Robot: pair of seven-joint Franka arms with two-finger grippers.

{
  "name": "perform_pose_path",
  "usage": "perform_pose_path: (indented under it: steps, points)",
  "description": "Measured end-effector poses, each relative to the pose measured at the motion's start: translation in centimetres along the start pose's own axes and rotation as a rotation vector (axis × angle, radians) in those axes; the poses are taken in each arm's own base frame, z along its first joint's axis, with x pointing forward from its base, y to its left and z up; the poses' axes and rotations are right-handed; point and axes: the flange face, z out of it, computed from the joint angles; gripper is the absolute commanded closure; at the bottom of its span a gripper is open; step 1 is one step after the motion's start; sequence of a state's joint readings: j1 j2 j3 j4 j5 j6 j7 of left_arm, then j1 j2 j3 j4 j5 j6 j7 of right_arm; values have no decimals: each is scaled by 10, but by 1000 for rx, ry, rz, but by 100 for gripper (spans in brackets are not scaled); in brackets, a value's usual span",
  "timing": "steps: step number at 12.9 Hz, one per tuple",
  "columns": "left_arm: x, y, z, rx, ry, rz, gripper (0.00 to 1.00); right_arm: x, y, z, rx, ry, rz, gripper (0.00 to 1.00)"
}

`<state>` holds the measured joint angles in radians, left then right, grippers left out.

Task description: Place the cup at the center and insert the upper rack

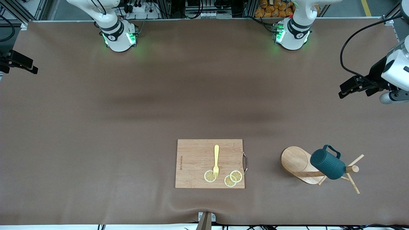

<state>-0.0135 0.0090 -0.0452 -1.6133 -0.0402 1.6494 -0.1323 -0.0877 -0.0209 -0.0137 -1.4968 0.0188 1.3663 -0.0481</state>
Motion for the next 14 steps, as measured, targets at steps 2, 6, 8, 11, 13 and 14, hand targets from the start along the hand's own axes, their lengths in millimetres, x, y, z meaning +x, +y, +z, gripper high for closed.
perform_pose_path:
  steps: [2,6,8,11,13,14]
  points:
    - [-9,12,-5,25,-14,43,0,0,0,0,0,0,0,0]
    - [-31,51,-21,98,-1,125,0,0,0,0,0,0,0,0]
    - [-35,48,-30,100,7,123,0,0,0,0,0,0,0,0]
    - [-39,41,-42,103,-14,108,0,0,0,0,0,0,0,0]
    - [-40,31,-48,103,-23,73,0,0,0,0,0,0,0,0]
    - [-39,26,-49,101,-22,61,0,0,0,0,0,0,0,0]
